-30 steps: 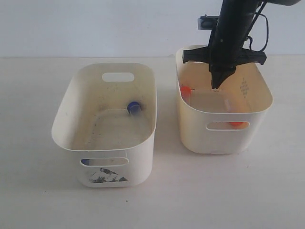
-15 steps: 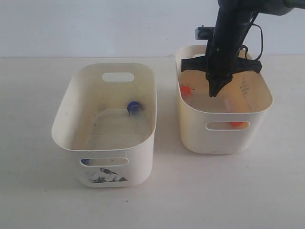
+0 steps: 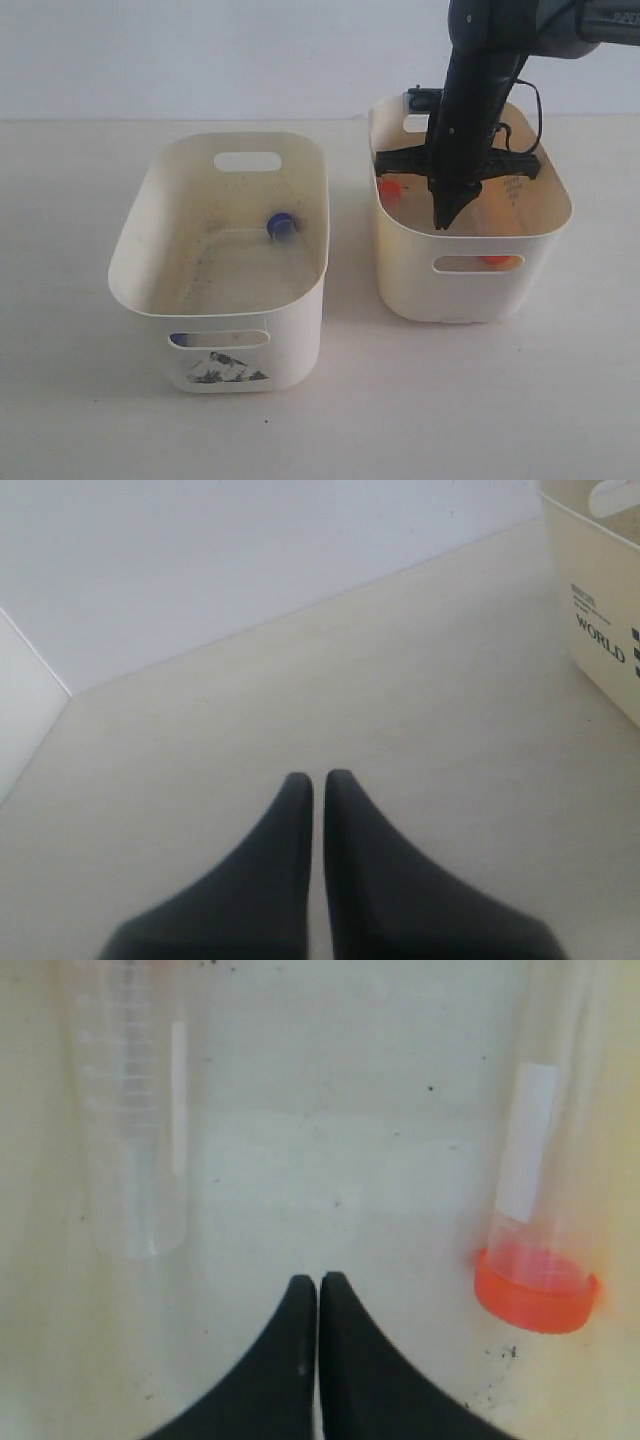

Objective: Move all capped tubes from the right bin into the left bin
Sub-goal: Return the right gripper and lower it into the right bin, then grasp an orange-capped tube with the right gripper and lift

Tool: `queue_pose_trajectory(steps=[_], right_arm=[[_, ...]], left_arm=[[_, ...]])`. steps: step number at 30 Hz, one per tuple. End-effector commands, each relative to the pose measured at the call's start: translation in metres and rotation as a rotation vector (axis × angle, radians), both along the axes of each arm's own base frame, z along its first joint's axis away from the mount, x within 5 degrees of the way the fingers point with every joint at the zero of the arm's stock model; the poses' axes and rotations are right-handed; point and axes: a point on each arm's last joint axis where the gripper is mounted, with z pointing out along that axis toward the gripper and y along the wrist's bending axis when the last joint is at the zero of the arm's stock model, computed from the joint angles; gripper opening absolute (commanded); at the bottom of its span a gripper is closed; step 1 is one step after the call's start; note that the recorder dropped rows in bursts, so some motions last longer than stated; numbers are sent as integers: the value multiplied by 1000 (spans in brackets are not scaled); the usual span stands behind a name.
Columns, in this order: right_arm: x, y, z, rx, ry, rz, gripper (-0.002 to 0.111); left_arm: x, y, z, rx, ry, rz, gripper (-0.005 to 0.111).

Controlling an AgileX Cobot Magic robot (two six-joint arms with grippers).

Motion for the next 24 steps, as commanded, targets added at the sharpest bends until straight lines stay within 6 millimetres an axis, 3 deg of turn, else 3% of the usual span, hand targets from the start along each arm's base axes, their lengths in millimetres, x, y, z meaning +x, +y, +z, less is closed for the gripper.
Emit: queue_pose_trajectory(steps=[1,9,14,24], right_arm=[[1,1,-9,15,24,20,0],[0,6,-13,82,38,87,0],[3,1,-10,240,45,52,0],[7,-5,-10,244,18,54,0]], left_arm=[[0,0,1,-12,-4,-4,4],[0,0,1,-12,-4,-4,4],[0,0,1,-12,-4,-4,4],[0,0,1,-12,-4,-4,4]])
